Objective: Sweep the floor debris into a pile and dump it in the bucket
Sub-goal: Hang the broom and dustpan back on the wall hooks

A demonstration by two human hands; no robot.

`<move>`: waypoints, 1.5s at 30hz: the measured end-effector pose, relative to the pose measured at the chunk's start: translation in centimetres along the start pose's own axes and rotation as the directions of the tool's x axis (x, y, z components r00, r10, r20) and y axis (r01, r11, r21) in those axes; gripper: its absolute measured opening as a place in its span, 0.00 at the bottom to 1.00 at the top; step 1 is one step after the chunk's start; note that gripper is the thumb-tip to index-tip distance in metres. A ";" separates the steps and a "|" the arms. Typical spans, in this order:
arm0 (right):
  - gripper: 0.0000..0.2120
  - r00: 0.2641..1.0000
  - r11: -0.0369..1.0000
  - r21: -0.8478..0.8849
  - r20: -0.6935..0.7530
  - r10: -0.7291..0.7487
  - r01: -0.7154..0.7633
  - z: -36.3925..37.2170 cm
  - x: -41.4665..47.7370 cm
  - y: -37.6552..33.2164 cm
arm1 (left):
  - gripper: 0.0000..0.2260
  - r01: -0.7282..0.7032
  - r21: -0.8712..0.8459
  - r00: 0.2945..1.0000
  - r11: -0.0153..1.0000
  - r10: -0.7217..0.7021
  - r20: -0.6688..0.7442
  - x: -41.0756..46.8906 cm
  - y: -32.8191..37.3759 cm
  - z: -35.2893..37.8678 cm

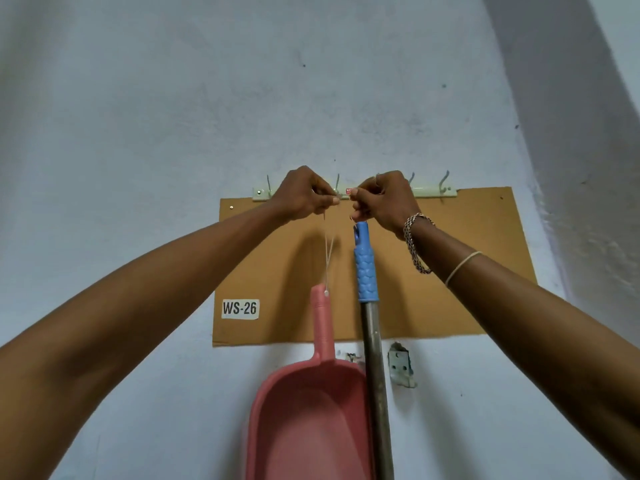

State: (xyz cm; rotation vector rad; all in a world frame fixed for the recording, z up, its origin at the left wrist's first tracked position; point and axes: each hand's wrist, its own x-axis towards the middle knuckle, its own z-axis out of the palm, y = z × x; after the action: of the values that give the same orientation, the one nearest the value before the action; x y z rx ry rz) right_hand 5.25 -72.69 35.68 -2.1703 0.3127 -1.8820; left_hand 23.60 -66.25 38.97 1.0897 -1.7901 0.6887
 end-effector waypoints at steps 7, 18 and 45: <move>0.08 0.962 0.951 -0.279 -0.196 -0.190 0.131 -1.1 4.7 2.1 | 0.09 0.029 0.061 0.982 0.998 -0.017 -0.189 4.9 -0.9 0.9; 0.07 0.945 0.934 -0.325 -0.229 -0.233 0.151 -3.3 8.6 4.4 | 0.06 0.110 -0.112 0.970 0.988 -0.131 -0.205 8.1 -1.1 1.6; 0.08 0.966 0.961 0.248 -0.192 0.171 -0.121 -2.1 7.9 7.3 | 0.03 0.269 0.076 0.921 0.960 -0.233 -0.311 6.3 -1.2 3.8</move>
State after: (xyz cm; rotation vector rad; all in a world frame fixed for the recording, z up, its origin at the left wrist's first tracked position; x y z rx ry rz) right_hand 4.33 -82.21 40.96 -1.7499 0.2677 -1.9591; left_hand 21.87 -72.29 43.04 1.1986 -1.3371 0.7640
